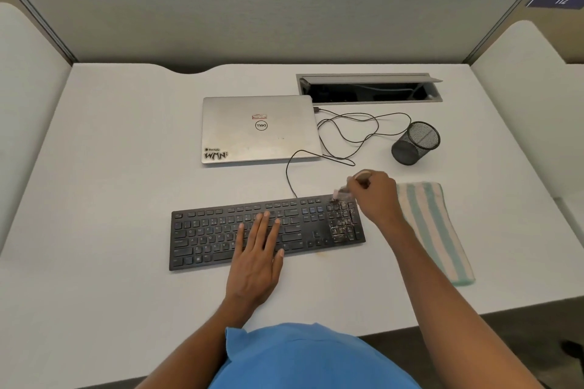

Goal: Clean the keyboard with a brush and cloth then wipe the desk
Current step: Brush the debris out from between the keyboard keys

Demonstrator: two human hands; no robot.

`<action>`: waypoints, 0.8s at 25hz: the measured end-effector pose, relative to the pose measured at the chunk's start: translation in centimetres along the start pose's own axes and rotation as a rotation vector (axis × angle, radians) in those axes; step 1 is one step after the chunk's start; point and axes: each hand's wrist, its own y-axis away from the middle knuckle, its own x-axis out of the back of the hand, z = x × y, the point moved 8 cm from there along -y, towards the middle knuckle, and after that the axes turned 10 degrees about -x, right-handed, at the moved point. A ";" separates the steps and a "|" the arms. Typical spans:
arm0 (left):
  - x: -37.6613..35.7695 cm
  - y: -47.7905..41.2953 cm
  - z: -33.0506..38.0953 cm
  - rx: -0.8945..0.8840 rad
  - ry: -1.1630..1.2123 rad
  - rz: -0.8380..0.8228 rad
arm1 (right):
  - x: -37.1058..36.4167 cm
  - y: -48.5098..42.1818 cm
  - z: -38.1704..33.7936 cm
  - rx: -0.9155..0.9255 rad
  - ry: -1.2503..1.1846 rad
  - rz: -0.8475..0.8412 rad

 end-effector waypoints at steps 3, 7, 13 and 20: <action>0.0 0.0 -0.1 0.033 0.011 0.006 | -1.9 -1.6 -0.5 -0.001 0.013 -0.099; -0.2 0.0 -0.2 0.042 -0.008 -0.014 | -3.7 -1.5 -0.4 0.009 0.031 -0.234; -0.2 -0.1 -0.2 0.050 -0.016 -0.006 | -0.5 -3.4 1.4 0.008 0.081 -0.106; -0.2 0.0 -0.2 0.055 -0.033 -0.012 | -3.6 -2.0 -0.6 0.055 0.064 -0.274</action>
